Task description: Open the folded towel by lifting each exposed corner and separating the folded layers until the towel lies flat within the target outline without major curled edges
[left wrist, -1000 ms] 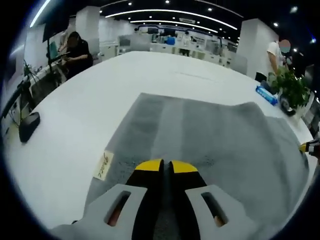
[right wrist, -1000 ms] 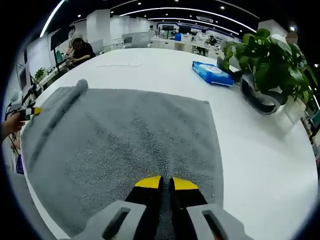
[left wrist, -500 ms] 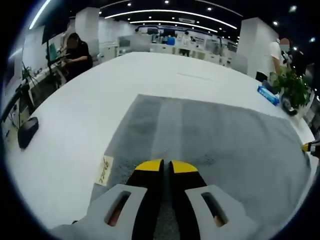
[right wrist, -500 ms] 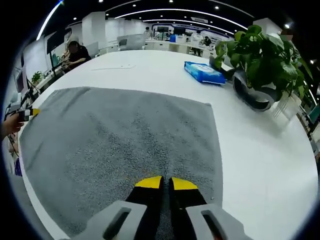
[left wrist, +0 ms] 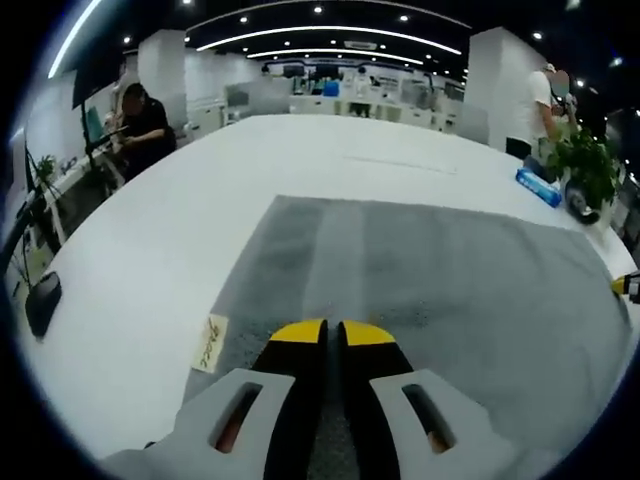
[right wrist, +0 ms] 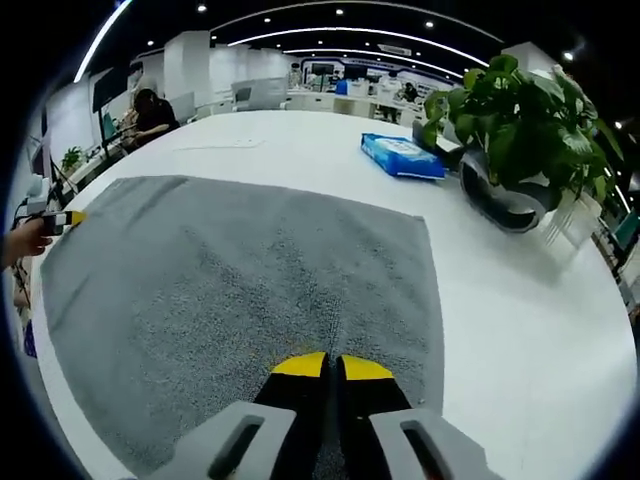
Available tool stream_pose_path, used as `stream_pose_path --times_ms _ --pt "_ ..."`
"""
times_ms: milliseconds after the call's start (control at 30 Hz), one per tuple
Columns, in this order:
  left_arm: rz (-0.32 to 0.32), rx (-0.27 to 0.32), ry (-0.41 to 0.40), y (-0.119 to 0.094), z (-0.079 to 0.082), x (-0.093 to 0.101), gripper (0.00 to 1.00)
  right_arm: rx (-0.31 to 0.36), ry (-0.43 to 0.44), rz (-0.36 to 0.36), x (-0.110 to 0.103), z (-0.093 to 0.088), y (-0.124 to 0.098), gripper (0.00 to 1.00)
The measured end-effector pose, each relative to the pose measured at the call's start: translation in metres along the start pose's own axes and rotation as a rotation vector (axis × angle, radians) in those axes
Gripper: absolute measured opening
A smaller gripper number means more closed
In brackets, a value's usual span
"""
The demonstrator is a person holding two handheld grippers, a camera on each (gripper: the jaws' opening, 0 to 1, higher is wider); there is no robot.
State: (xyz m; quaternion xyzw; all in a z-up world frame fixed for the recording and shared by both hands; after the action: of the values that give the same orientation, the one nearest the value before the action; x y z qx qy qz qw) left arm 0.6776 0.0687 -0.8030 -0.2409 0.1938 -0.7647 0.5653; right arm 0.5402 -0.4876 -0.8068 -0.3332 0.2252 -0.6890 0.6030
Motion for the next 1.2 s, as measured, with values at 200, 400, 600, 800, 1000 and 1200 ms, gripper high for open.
stream_pose_path --times_ms 200,400,600,800,1000,1200 --pt "-0.009 0.021 0.012 0.013 0.008 -0.001 0.04 0.012 0.005 -0.007 0.003 0.005 0.006 0.00" --pt "-0.016 0.028 0.017 0.020 0.013 -0.001 0.04 0.013 0.039 -0.006 0.005 0.007 0.008 0.00" --pt "-0.065 0.031 -0.174 0.012 0.011 0.006 0.00 0.023 0.108 -0.007 0.008 0.015 -0.003 0.01" --pt "-0.126 0.165 -0.109 -0.016 0.039 0.032 0.01 0.157 0.145 -0.009 0.019 0.047 -0.033 0.02" --pt "-0.187 0.213 -0.071 -0.049 0.048 0.069 0.08 0.258 0.260 0.011 0.025 0.054 -0.071 0.09" --pt "-0.253 0.225 -0.017 -0.077 0.048 0.104 0.11 0.303 0.321 0.011 0.029 0.039 -0.101 0.17"
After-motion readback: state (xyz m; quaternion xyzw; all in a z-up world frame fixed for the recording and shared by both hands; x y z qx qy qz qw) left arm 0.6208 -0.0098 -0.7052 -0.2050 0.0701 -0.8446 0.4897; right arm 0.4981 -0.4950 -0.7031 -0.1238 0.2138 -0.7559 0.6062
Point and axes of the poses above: the point that each gripper's makers call its tool centre point, and the gripper's own axes: y roughly forward along the fingers, x roughly to its right, z roughly out of its top, the point moved 4 cm from there along -y, roughly backward along the fingers, and after that the axes turned 9 degrees about -z, right-handed, at the moved point
